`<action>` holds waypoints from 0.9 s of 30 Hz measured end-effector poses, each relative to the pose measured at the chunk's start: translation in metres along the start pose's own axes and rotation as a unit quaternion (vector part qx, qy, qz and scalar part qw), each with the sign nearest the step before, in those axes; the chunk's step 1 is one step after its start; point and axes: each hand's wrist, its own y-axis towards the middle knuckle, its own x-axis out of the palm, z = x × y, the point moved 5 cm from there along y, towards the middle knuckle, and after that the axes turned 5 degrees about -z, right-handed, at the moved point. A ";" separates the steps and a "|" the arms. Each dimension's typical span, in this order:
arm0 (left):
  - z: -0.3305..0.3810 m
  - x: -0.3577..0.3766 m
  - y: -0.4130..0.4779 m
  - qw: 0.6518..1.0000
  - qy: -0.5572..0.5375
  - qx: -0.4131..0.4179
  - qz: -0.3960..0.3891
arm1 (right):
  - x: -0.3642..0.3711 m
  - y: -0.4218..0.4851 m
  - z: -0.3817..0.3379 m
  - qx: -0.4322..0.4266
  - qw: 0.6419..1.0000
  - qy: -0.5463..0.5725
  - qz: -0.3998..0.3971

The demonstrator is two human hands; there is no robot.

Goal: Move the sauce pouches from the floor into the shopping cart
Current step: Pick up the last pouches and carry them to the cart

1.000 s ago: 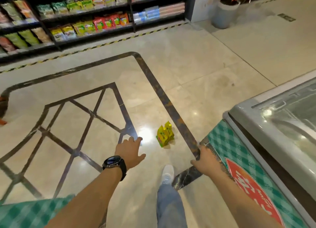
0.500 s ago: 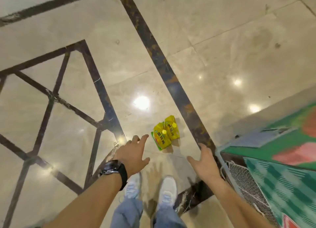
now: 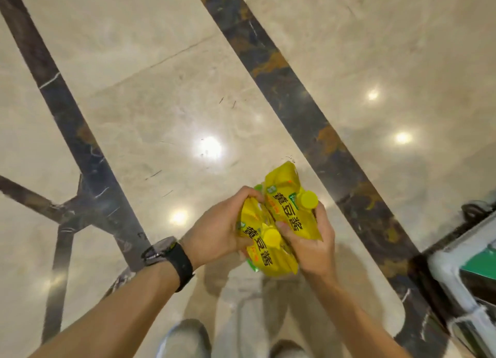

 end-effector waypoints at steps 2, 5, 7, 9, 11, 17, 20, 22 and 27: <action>-0.004 0.000 0.002 1.000 -0.008 0.000 -0.016 | 0.003 0.002 0.010 0.009 0.999 0.039 0.005; -0.007 -0.001 -0.004 0.997 0.049 -0.032 -0.047 | 0.006 0.003 0.010 -0.013 0.998 0.053 -0.025; -0.012 0.000 -0.011 0.996 0.047 -0.056 -0.058 | 0.003 0.007 0.002 -0.046 0.998 0.024 -0.021; -0.013 -0.002 -0.021 0.997 -0.007 -0.051 -0.053 | -0.005 0.009 -0.016 -0.043 0.999 -0.003 -0.026; -0.013 -0.002 -0.041 0.994 -0.074 -0.069 -0.034 | -0.019 0.003 -0.036 -0.017 0.998 -0.025 -0.047; 0.026 -0.028 -0.161 0.924 -0.331 -0.178 0.065 | -0.089 -0.076 -0.122 0.077 0.986 -0.032 -0.142; 0.078 -0.048 -0.222 0.893 -0.391 -0.203 0.090 | -0.117 -0.133 -0.183 0.125 0.979 0.030 -0.159; 0.122 -0.056 -0.257 0.873 -0.430 -0.212 0.093 | -0.127 -0.172 -0.219 0.155 0.973 0.072 -0.152; 0.245 -0.064 -0.343 0.849 -0.482 -0.207 0.064 | -0.125 -0.271 -0.312 0.249 0.925 0.224 -0.177</action>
